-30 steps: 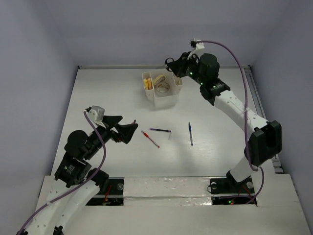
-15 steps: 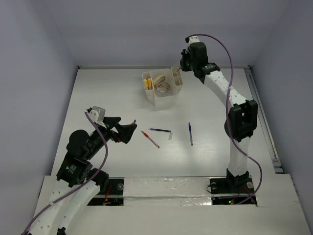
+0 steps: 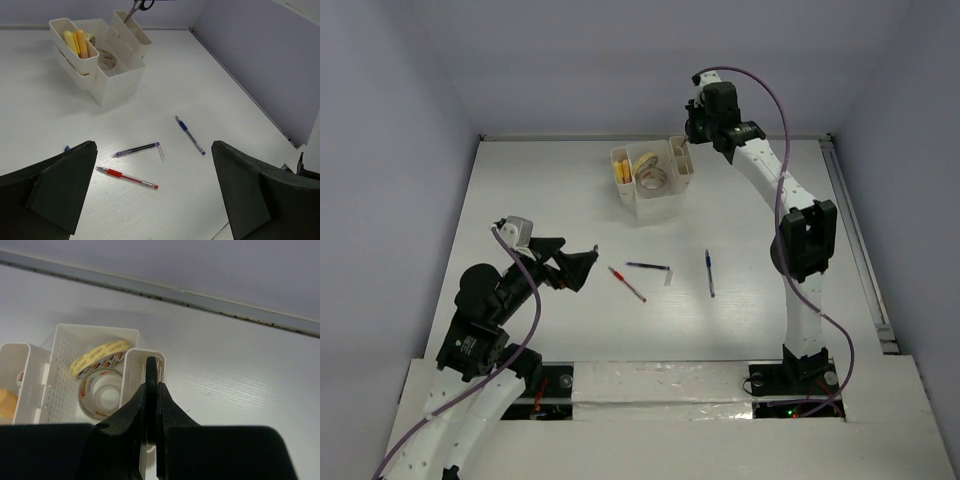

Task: Sort the stationery into containers
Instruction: Place the pen in the storage box, then pick up the pen from the center of the board.

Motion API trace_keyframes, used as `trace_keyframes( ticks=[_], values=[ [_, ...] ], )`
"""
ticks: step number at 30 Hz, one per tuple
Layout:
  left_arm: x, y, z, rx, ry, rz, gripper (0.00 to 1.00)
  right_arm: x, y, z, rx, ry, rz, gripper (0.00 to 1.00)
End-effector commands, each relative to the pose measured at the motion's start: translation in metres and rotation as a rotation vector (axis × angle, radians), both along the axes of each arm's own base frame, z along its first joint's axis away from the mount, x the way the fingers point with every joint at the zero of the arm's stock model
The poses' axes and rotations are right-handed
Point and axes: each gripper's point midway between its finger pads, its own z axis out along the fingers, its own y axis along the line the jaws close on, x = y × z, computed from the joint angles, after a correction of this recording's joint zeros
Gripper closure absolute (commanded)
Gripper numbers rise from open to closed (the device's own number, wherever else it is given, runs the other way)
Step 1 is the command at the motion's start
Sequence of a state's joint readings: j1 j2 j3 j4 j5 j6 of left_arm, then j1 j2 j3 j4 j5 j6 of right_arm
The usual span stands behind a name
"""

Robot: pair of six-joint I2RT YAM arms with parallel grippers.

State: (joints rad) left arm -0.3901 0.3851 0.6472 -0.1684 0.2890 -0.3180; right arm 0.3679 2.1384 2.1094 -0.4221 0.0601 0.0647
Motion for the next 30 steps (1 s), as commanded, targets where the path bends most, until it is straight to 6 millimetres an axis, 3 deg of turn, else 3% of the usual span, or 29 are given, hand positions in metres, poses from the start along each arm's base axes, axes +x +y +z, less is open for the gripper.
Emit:
trace_keyframes(
  ticks=[1, 4, 5, 8, 10, 12, 13, 15, 16, 17, 19, 20, 22, 23, 25, 26, 30],
  values=[
    [0.005, -0.001, 0.004, -0.001, -0.029, -0.005, 0.01, 0.003, 0.013, 0.005, 0.02, 0.004, 0.045, 0.99],
    [0.006, -0.002, 0.003, 0.003, -0.028, -0.008, 0.01, 0.008, 0.017, 0.01, 0.04, -0.002, 0.044, 0.67],
    [0.006, -0.002, 0.002, 0.003, -0.024, -0.008, 0.01, 0.009, 0.018, 0.013, 0.046, -0.009, 0.046, 0.49],
    [0.008, -0.002, 0.002, 0.003, -0.024, -0.005, 0.01, 0.007, 0.023, 0.029, 0.081, -0.038, 0.069, 0.33],
    [0.008, -0.001, 0.002, 0.005, -0.024, -0.004, 0.01, 0.003, 0.025, 0.044, 0.105, -0.061, 0.078, 0.31],
    [0.008, -0.002, 0.002, 0.005, -0.024, -0.005, 0.01, -0.001, 0.023, 0.047, 0.113, -0.057, 0.076, 0.27],
    [0.008, -0.002, 0.002, 0.005, -0.024, -0.005, 0.01, -0.009, 0.02, 0.064, 0.124, -0.086, 0.073, 0.27],
    [0.009, 0.001, 0.003, 0.002, -0.026, 0.005, 0.01, -0.02, 0.012, 0.07, 0.135, -0.096, 0.048, 0.26],
    [0.009, 0.001, 0.002, 0.002, -0.026, 0.005, 0.01, -0.029, 0.008, 0.042, 0.127, -0.055, 0.04, 0.26],
    [0.008, 0.001, 0.002, 0.004, -0.027, 0.005, 0.01, -0.047, -0.002, 0.066, 0.144, -0.098, 0.017, 0.31],
    [0.008, 0.001, 0.003, 0.003, -0.028, 0.004, 0.01, -0.067, -0.012, 0.057, 0.187, -0.08, -0.03, 0.44],
    [0.007, 0.0, 0.003, 0.002, -0.03, -0.001, 0.01, -0.093, -0.02, 0.033, 0.188, -0.02, -0.037, 0.57],
    [0.007, 0.0, 0.004, 0.001, -0.032, -0.004, 0.01, -0.117, -0.026, 0.009, 0.245, 0.038, -0.076, 0.7],
    [0.006, 0.0, 0.004, 0.001, -0.032, -0.005, 0.01, -0.139, -0.033, -0.035, 0.225, 0.126, -0.09, 0.69],
    [0.006, 0.0, 0.004, -0.001, -0.036, -0.004, 0.01, -0.168, -0.036, -0.055, 0.207, 0.183, -0.107, 0.65],
    [0.006, 0.0, 0.005, -0.005, -0.037, -0.004, 0.01, -0.182, -0.046, -0.081, 0.155, 0.23, -0.142, 0.53],
    [0.007, -0.001, 0.002, -0.001, -0.022, -0.005, 0.01, -0.225, -0.061, -0.116, 0.07, 0.362, -0.164, 0.38]
  ],
)
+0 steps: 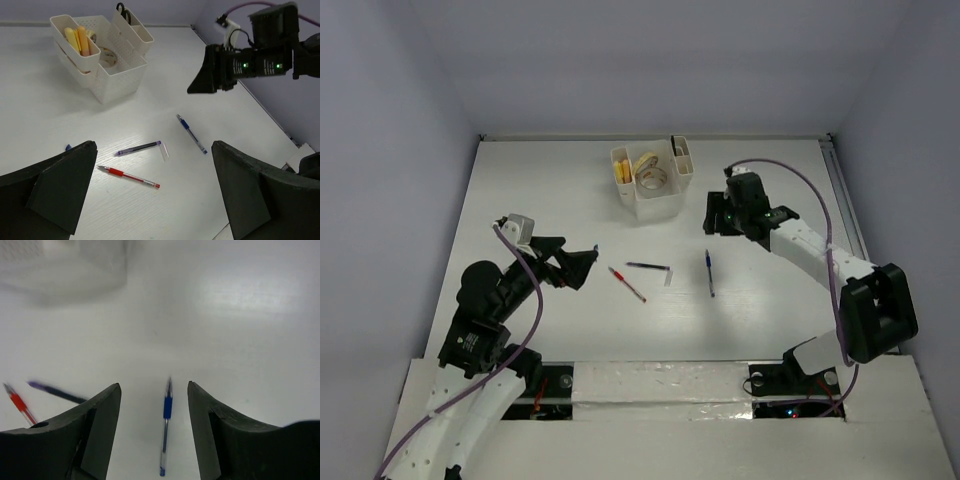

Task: Sort the stationery into containers
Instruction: Pick up the pen from the center of the board.

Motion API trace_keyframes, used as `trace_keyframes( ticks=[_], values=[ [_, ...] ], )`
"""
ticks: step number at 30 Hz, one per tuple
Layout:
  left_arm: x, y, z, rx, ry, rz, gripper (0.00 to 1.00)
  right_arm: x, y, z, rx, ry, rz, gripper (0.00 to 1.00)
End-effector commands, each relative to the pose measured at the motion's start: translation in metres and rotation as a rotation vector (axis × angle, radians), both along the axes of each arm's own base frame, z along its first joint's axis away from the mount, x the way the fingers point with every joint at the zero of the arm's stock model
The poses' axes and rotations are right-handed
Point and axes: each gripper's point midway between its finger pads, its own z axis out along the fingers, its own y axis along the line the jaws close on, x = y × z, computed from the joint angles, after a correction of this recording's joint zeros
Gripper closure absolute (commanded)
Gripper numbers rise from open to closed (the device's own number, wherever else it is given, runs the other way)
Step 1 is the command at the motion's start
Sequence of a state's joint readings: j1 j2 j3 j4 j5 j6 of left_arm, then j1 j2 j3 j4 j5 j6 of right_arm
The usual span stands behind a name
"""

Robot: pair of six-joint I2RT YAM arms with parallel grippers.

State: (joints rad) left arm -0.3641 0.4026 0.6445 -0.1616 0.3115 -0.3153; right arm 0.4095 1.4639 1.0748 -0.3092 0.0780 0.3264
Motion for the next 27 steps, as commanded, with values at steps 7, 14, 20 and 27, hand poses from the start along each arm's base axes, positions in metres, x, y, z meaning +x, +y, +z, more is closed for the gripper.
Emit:
trace_keyframes(
  ticks=[7, 14, 20, 27],
  values=[
    [0.005, -0.002, 0.001, -0.007, -0.011, -0.005, 0.01, -0.058, -0.016, -0.07, -0.088, 0.227, -0.056, 0.32],
    [0.004, -0.003, -0.001, -0.007, -0.007, -0.011, 0.01, -0.051, -0.003, -0.095, -0.112, 0.277, -0.034, 0.38],
    [0.005, -0.006, -0.003, -0.004, 0.0, -0.028, 0.01, -0.047, 0.009, -0.106, -0.141, 0.298, -0.018, 0.44],
    [0.005, -0.007, -0.004, -0.002, 0.005, -0.034, 0.01, -0.045, 0.008, -0.125, -0.18, 0.325, -0.037, 0.64]
  ],
)
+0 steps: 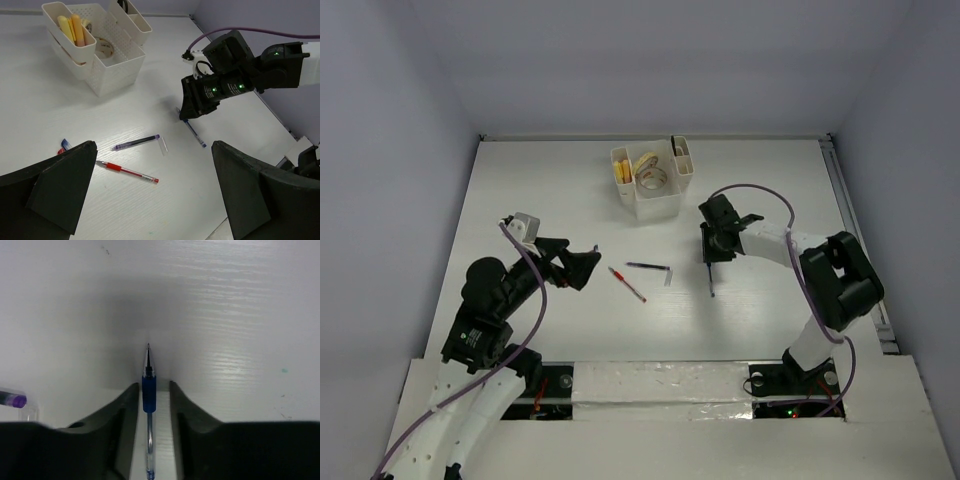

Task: Sort the stationery into containers
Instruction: Pick up the pen from the center of the board.

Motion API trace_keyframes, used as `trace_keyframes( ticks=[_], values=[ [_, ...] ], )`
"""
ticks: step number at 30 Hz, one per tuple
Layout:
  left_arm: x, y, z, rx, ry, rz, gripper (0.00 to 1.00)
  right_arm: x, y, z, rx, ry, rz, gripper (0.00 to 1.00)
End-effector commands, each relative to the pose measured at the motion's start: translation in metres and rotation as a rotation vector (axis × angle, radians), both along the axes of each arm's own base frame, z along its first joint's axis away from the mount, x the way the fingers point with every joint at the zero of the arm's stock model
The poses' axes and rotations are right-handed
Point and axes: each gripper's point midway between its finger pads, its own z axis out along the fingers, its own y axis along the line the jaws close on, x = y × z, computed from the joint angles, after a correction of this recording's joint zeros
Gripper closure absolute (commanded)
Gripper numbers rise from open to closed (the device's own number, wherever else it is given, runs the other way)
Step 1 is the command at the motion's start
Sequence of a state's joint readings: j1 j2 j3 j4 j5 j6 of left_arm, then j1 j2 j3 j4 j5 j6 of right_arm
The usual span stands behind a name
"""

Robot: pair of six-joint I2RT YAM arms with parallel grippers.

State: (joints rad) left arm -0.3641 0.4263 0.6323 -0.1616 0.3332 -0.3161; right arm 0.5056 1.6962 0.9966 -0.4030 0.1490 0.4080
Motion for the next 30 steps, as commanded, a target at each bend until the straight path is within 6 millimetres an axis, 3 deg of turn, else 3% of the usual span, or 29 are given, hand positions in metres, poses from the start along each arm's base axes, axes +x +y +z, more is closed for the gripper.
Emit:
trace_keyframes(
  ticks=[1, 2, 5, 9, 10, 12, 13, 14, 16, 17, 18, 19, 23, 24, 26, 30],
  values=[
    [0.003, -0.004, 0.007, -0.015, -0.03, -0.02, 0.01, 0.011, 0.005, -0.002, -0.005, -0.027, -0.026, 0.7],
    [0.003, -0.006, 0.006, -0.013, -0.023, -0.033, 0.01, 0.011, 0.004, -0.003, -0.009, -0.025, -0.028, 0.81],
    [0.001, -0.016, 0.001, -0.009, 0.0, -0.094, 0.01, 0.014, 0.001, 0.001, -0.024, -0.04, -0.035, 1.0],
    [-0.003, -0.024, 0.001, -0.012, 0.008, -0.153, 0.01, 0.023, 0.009, 0.036, 0.044, -0.137, -0.023, 1.0],
    [-0.006, -0.025, 0.001, -0.018, 0.002, -0.165, 0.01, 0.03, 0.019, 0.066, 0.118, -0.219, -0.009, 1.0],
    [-0.008, -0.028, 0.005, -0.028, -0.013, -0.185, 0.03, 0.03, 0.038, 0.099, 0.233, -0.299, 0.044, 1.0],
    [-0.009, -0.028, 0.005, -0.03, -0.014, -0.188, 0.05, 0.029, 0.059, 0.135, 0.344, -0.379, 0.091, 1.0],
    [-0.008, -0.029, 0.003, -0.027, -0.008, -0.19, 0.08, 0.018, 0.083, 0.152, 0.396, -0.413, 0.162, 1.0],
    [-0.008, -0.031, 0.0, -0.025, 0.005, -0.208, 0.11, 0.014, 0.118, 0.199, 0.498, -0.545, 0.235, 1.0],
    [-0.008, -0.033, -0.003, -0.022, 0.02, -0.218, 0.13, -0.001, 0.141, 0.214, 0.547, -0.568, 0.296, 1.0],
    [-0.007, -0.034, -0.004, -0.021, 0.026, -0.221, 0.14, -0.003, 0.154, 0.231, 0.6, -0.608, 0.318, 1.0],
    [-0.006, -0.034, -0.007, -0.019, 0.034, -0.22, 0.14, -0.009, 0.173, 0.257, 0.715, -0.649, 0.359, 1.0],
    [-0.004, -0.034, -0.01, -0.015, 0.047, -0.217, 0.12, -0.028, 0.222, 0.295, 0.891, -0.695, 0.457, 1.0],
    [-0.003, -0.034, -0.01, -0.014, 0.05, -0.21, 0.11, -0.037, 0.238, 0.293, 0.91, -0.679, 0.489, 1.0],
    [-0.002, -0.034, -0.013, -0.013, 0.057, -0.207, 0.12, -0.045, 0.253, 0.312, 0.964, -0.722, 0.52, 1.0],
    [0.0, -0.033, -0.015, -0.008, 0.069, -0.195, 0.12, -0.056, 0.274, 0.32, 1.018, -0.719, 0.56, 1.0]
  ],
)
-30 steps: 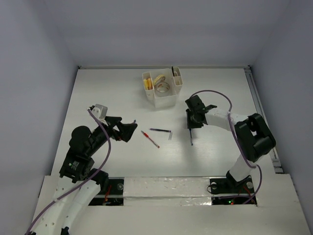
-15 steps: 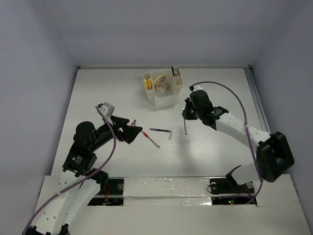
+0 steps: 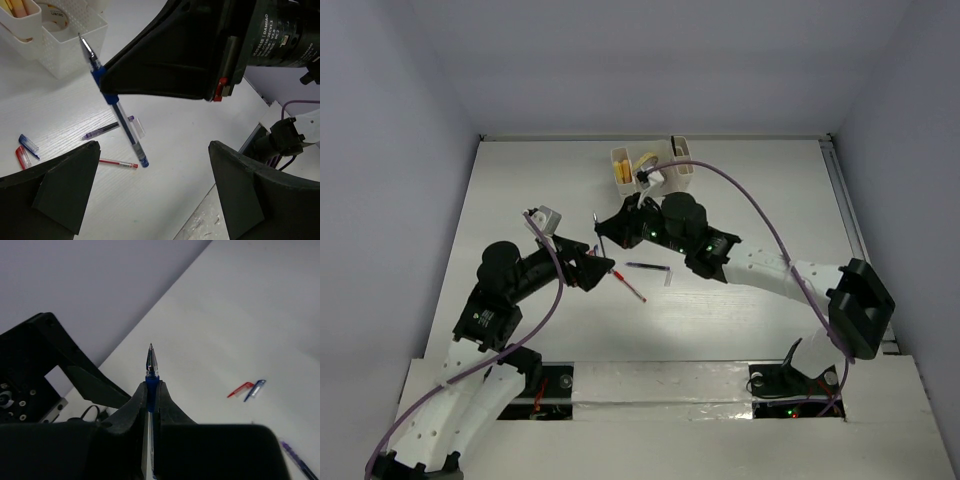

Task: Sort the stationery into containers
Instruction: Pick up the pen from the center of the board.

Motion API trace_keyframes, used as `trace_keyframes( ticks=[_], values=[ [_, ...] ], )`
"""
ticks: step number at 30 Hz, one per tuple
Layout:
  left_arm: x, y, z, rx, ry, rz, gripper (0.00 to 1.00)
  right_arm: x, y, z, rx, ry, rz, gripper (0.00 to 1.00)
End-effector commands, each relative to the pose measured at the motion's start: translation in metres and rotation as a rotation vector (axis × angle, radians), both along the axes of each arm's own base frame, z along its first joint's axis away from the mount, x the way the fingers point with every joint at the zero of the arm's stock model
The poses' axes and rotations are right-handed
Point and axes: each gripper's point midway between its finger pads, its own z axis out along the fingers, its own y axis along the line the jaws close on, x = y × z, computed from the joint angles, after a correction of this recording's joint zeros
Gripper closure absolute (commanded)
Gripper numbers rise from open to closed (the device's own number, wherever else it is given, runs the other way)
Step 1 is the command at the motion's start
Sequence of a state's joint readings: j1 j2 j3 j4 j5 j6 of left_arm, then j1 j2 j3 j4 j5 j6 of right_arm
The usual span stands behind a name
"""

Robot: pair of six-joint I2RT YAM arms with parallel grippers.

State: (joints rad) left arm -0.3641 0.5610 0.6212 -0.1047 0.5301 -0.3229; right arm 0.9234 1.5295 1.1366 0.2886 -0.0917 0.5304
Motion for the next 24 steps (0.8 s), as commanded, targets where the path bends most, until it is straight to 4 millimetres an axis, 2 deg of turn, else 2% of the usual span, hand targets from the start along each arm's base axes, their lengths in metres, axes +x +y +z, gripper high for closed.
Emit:
trace_keyframes(
  ticks=[1, 3, 7, 11, 12, 15, 20, 21, 24],
  values=[
    [0.004, 0.0, 0.004, -0.013, -0.024, 0.006, 0.13, -0.015, 0.022, 0.069, 0.199, -0.1, 0.073, 1.0],
    [0.006, 0.001, 0.003, -0.01, -0.018, 0.02, 0.15, -0.017, 0.022, 0.068, 0.212, -0.092, 0.078, 1.0],
    [0.009, 0.002, 0.001, -0.006, -0.009, 0.03, 0.2, -0.025, 0.014, 0.081, 0.26, -0.1, 0.086, 1.0],
    [0.01, 0.001, -0.002, -0.002, 0.005, 0.027, 0.34, -0.033, 0.011, 0.09, 0.286, -0.104, 0.11, 1.0],
    [0.011, 0.001, -0.003, 0.0, 0.008, 0.027, 0.48, -0.034, 0.011, 0.092, 0.289, -0.104, 0.117, 1.0],
    [0.011, 0.002, -0.002, 0.0, 0.002, 0.037, 0.68, -0.035, 0.01, 0.09, 0.295, -0.099, 0.117, 1.0],
    [0.013, 0.004, -0.001, 0.0, -0.001, 0.048, 0.75, -0.039, 0.012, 0.091, 0.304, -0.086, 0.14, 1.0],
    [0.013, 0.005, -0.001, 0.0, -0.002, 0.052, 0.84, -0.039, 0.012, 0.089, 0.302, -0.083, 0.14, 1.0],
    [0.013, 0.007, 0.002, 0.002, -0.011, 0.065, 1.0, -0.039, 0.012, 0.082, 0.286, -0.068, 0.14, 1.0]
  ],
)
